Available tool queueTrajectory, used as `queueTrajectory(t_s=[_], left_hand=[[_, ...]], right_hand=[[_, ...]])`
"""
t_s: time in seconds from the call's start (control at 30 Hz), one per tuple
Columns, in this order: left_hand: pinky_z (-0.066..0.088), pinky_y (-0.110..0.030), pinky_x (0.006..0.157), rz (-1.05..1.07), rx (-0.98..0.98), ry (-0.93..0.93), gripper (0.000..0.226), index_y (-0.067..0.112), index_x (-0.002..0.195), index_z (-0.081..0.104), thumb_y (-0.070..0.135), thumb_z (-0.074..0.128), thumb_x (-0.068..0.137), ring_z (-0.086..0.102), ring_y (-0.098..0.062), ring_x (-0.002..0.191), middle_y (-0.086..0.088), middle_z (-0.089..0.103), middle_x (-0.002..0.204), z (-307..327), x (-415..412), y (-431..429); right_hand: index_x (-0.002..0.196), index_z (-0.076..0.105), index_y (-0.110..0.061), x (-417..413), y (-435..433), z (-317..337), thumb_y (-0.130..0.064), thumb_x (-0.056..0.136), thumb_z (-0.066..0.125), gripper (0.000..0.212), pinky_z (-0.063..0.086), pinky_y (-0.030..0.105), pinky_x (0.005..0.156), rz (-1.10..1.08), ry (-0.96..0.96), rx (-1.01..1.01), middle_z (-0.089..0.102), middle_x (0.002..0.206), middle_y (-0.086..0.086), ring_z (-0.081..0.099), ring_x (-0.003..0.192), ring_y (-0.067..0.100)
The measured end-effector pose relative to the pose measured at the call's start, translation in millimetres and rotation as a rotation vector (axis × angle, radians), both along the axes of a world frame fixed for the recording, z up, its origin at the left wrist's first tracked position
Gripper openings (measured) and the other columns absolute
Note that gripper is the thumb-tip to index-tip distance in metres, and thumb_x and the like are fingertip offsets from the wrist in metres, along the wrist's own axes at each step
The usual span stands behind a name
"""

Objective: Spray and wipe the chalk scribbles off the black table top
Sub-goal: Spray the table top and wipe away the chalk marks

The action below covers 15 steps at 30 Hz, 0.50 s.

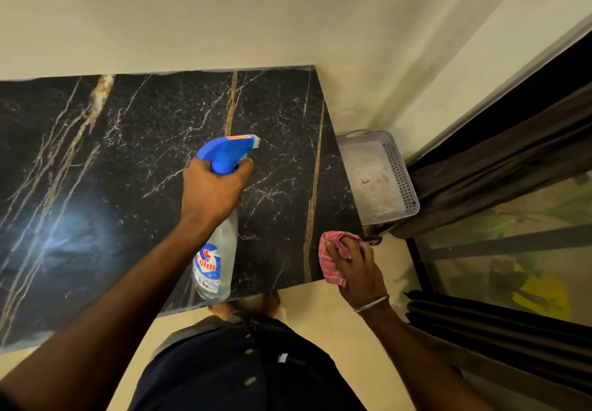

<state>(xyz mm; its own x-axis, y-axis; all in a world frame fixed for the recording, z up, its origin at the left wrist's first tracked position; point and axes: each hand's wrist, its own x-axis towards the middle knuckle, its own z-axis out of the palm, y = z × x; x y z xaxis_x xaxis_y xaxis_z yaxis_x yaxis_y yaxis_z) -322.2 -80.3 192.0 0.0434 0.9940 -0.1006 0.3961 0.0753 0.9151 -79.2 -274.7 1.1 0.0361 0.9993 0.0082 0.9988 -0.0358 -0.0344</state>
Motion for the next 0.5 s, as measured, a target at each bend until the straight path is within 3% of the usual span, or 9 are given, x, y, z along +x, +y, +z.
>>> queueTrajectory(t_s=[0.07, 0.17, 0.23, 0.3, 0.33, 0.4, 0.5], left_hand=[[0.048, -0.012, 0.048, 0.005, -0.010, -0.013, 0.013, 0.008, 0.085, 0.061, 0.019, 0.067, 0.089, 0.056, -0.006, 0.047, -0.013, 0.060, 0.063, 3.2, -1.7, 0.3], [0.047, -0.012, 0.047, 0.025, -0.023, -0.023, 0.013, 0.012, 0.080, 0.060, 0.018, 0.067, 0.089, 0.055, -0.006, 0.047, -0.010, 0.059, 0.061, 7.7, -7.7, 0.6], [0.047, -0.014, 0.046, 0.040, -0.036, -0.020, 0.016, 0.012, 0.076, 0.060, 0.018, 0.067, 0.088, 0.054, -0.006, 0.046, -0.010, 0.058, 0.060, 10.0, -13.1, 0.8], [0.047, -0.017, 0.046, 0.047, -0.052, -0.014, 0.020, 0.009, 0.072, 0.060, 0.018, 0.068, 0.087, 0.054, -0.008, 0.044, -0.008, 0.058, 0.056, 12.5, -16.8, -0.1], [0.047, -0.016, 0.046, 0.036, -0.055, -0.006, 0.021, 0.010, 0.070, 0.059, 0.017, 0.068, 0.087, 0.053, -0.007, 0.044, -0.007, 0.057, 0.054, 13.8, -18.9, -0.8], [0.045, -0.013, 0.047, -0.023, -0.067, 0.012, 0.020, 0.015, 0.069, 0.058, 0.014, 0.069, 0.087, 0.053, -0.005, 0.043, -0.003, 0.057, 0.051, 16.0, -21.3, -2.5], [0.050, -0.021, 0.051, -0.117, -0.098, 0.059, 0.014, 0.016, 0.075, 0.061, 0.013, 0.069, 0.085, 0.056, -0.009, 0.045, -0.004, 0.060, 0.053, 17.2, -24.4, -3.0]], right_hand=[[0.143, 0.041, -0.022, 13.9, -2.6, 0.7, -0.025, 0.060, 0.086, 0.094, 0.058, 0.041, 0.070, -0.026, 0.024, 0.013, 0.052, 0.131, 0.018, 0.052, 0.107, 0.041], [0.142, 0.047, -0.022, 9.2, 5.5, 6.9, -0.016, 0.068, 0.079, 0.080, 0.055, 0.039, 0.064, -0.298, 0.117, 0.033, 0.051, 0.132, 0.017, 0.050, 0.105, 0.038], [0.140, 0.051, -0.020, 0.6, 18.0, 13.0, -0.017, 0.077, 0.070, 0.066, 0.053, 0.039, 0.066, -0.496, 0.238, 0.102, 0.051, 0.131, 0.017, 0.048, 0.104, 0.038], [0.137, 0.054, -0.016, -4.3, 31.8, 20.9, -0.023, 0.084, 0.059, 0.054, 0.050, 0.039, 0.074, -0.557, 0.381, 0.225, 0.054, 0.126, 0.017, 0.050, 0.105, 0.038], [0.134, 0.057, -0.014, -7.8, 39.6, 25.2, -0.025, 0.086, 0.055, 0.050, 0.049, 0.038, 0.079, -0.533, 0.500, 0.281, 0.056, 0.123, 0.016, 0.052, 0.106, 0.036], [0.124, 0.064, -0.017, -18.6, 58.8, 37.5, -0.023, 0.090, 0.056, 0.035, 0.050, 0.040, 0.090, -0.602, 0.951, 0.327, 0.061, 0.117, 0.007, 0.057, 0.107, 0.028], [0.109, 0.068, -0.019, -47.0, 92.1, 73.5, -0.015, 0.091, 0.057, 0.022, 0.048, 0.046, 0.098, -1.072, 1.716, 0.179, 0.069, 0.113, 0.007, 0.063, 0.105, 0.028]])
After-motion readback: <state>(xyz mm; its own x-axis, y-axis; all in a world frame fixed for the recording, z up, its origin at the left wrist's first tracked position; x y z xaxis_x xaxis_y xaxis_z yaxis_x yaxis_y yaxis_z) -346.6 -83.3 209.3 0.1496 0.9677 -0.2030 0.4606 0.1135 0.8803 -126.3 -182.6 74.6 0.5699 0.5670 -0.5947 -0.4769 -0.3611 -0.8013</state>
